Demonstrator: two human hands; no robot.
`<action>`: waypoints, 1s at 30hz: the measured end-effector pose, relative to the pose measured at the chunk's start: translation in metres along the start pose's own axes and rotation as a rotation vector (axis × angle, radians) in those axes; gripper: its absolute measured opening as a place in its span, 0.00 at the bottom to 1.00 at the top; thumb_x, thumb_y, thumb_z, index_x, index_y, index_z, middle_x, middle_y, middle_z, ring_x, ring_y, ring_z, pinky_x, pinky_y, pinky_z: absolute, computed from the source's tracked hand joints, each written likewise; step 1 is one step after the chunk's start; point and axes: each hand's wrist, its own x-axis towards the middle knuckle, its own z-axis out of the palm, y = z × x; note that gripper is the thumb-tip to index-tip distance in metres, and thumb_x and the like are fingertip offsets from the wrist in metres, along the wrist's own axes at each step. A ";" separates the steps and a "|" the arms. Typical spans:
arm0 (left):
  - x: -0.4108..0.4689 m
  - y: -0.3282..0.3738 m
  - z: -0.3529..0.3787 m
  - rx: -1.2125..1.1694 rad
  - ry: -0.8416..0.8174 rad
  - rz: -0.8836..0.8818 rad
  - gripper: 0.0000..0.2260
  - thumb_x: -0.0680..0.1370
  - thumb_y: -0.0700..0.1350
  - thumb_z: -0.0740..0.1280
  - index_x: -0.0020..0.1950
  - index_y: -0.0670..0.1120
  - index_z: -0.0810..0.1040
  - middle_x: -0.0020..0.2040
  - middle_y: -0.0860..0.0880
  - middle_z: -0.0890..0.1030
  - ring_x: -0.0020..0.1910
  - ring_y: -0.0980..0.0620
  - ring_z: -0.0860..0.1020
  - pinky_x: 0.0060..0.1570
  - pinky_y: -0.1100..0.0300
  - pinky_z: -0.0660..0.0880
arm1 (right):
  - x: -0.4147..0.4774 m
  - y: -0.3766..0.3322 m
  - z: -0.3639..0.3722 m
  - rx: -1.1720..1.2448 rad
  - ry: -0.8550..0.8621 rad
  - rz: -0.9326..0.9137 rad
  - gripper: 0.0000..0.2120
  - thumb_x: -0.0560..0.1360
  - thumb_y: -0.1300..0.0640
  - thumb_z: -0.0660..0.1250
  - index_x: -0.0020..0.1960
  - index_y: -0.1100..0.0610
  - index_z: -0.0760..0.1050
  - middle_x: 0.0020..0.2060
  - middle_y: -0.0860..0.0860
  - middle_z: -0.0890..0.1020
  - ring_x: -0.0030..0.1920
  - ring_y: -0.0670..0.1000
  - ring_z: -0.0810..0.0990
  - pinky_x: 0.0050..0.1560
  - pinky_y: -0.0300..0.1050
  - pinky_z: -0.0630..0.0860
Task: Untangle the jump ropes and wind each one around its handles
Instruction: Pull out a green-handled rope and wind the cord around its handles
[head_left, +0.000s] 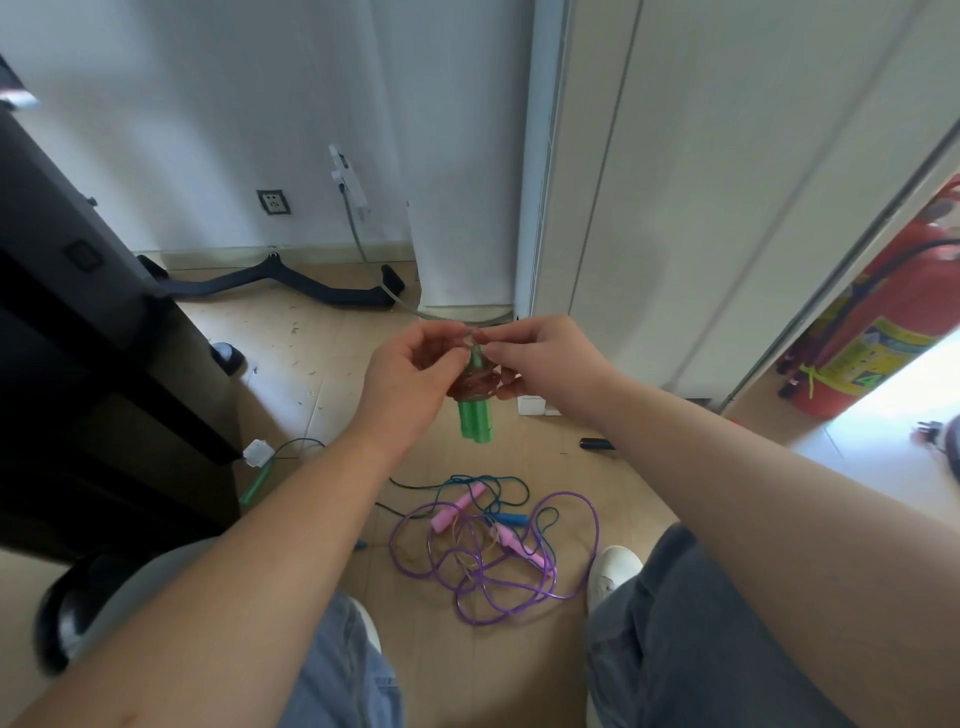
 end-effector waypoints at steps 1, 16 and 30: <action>0.000 0.000 0.001 -0.007 -0.002 0.005 0.11 0.78 0.35 0.69 0.51 0.51 0.82 0.44 0.54 0.85 0.43 0.62 0.83 0.43 0.69 0.78 | 0.000 -0.001 0.001 0.014 -0.001 0.007 0.09 0.78 0.64 0.69 0.56 0.58 0.84 0.41 0.57 0.84 0.36 0.52 0.81 0.45 0.50 0.84; 0.002 -0.002 -0.002 0.000 -0.026 0.054 0.14 0.78 0.34 0.69 0.52 0.54 0.82 0.48 0.51 0.84 0.50 0.55 0.82 0.49 0.66 0.79 | -0.003 -0.006 -0.002 -0.204 -0.083 0.020 0.19 0.76 0.67 0.60 0.57 0.53 0.85 0.47 0.52 0.85 0.48 0.52 0.85 0.48 0.48 0.85; 0.003 -0.009 -0.002 0.128 -0.036 0.009 0.11 0.75 0.37 0.73 0.46 0.54 0.83 0.44 0.54 0.86 0.46 0.59 0.84 0.48 0.68 0.78 | -0.007 -0.007 -0.008 -0.358 -0.076 -0.073 0.12 0.78 0.62 0.64 0.48 0.49 0.83 0.25 0.42 0.77 0.26 0.41 0.72 0.30 0.33 0.71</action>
